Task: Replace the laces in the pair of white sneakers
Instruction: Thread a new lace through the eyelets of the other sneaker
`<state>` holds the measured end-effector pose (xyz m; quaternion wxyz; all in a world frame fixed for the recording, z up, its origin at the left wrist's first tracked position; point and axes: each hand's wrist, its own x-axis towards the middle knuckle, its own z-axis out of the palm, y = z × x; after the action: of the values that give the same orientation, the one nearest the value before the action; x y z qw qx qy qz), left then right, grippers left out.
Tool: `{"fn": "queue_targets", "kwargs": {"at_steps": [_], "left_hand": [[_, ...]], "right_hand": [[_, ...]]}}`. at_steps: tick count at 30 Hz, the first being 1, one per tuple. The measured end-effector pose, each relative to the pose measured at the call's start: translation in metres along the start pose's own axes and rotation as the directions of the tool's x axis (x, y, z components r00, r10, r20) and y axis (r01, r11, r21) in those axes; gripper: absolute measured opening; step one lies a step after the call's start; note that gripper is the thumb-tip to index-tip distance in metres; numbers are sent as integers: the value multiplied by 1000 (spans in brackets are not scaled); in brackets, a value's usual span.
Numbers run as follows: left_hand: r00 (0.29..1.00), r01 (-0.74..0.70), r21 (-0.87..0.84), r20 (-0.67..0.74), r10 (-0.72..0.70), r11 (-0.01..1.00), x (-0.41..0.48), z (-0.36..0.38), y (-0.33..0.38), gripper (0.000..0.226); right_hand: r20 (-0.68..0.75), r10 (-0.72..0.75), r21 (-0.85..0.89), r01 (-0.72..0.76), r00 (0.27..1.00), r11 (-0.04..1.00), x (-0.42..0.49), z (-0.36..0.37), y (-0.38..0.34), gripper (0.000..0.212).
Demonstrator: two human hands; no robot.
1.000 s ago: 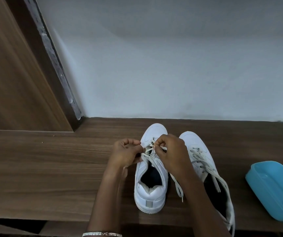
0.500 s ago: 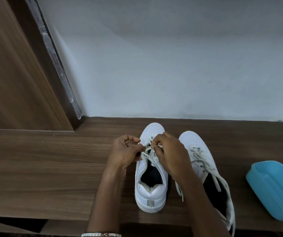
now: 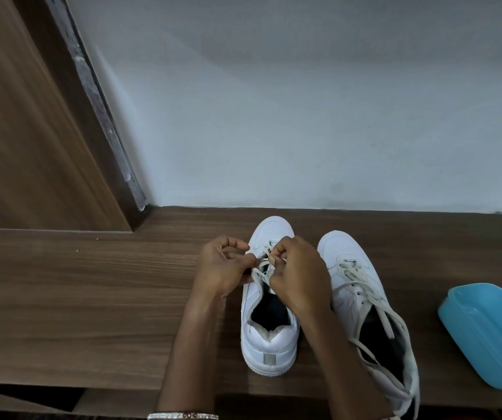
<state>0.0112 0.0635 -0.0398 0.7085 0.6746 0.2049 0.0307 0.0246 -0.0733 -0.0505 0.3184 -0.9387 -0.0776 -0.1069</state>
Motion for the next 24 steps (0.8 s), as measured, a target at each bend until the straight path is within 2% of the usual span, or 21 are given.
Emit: {"fn": "queue_targets", "kwargs": {"at_steps": [3,5,8,12,15,17,21,24], "left_hand": [[1000,-16,8,1,16,1000,-1,0,0,25],[1000,-26,4,7,26,1000,-3,-1,2,26],[999,2,-53,50,1,999,-3,-6,4,23],[989,122,-134,100,-109,984,0,-8,-3,10],[976,174,-109,155,-156,979,2,-9,-10,7],[980,144,-57,146,-134,988,3,-8,-13,6],[997,31,39,67,-34,999,4,-3,-18,8],[996,18,36,82,-21,999,4,-2,-17,10]], "right_hand": [[-23,-69,-134,65,997,989,-1,1,-5,11],[-48,-94,-137,87,994,987,-1,5,-4,11],[-53,36,102,-30,998,994,-1,11,-3,13],[-7,181,341,-168,983,925,1,12,2,9],[46,231,478,-224,972,849,1,8,5,6],[72,262,565,-256,962,785,0,6,6,5],[117,283,589,-296,952,752,2,2,7,9],[122,279,595,-295,952,748,2,1,7,9]]}}
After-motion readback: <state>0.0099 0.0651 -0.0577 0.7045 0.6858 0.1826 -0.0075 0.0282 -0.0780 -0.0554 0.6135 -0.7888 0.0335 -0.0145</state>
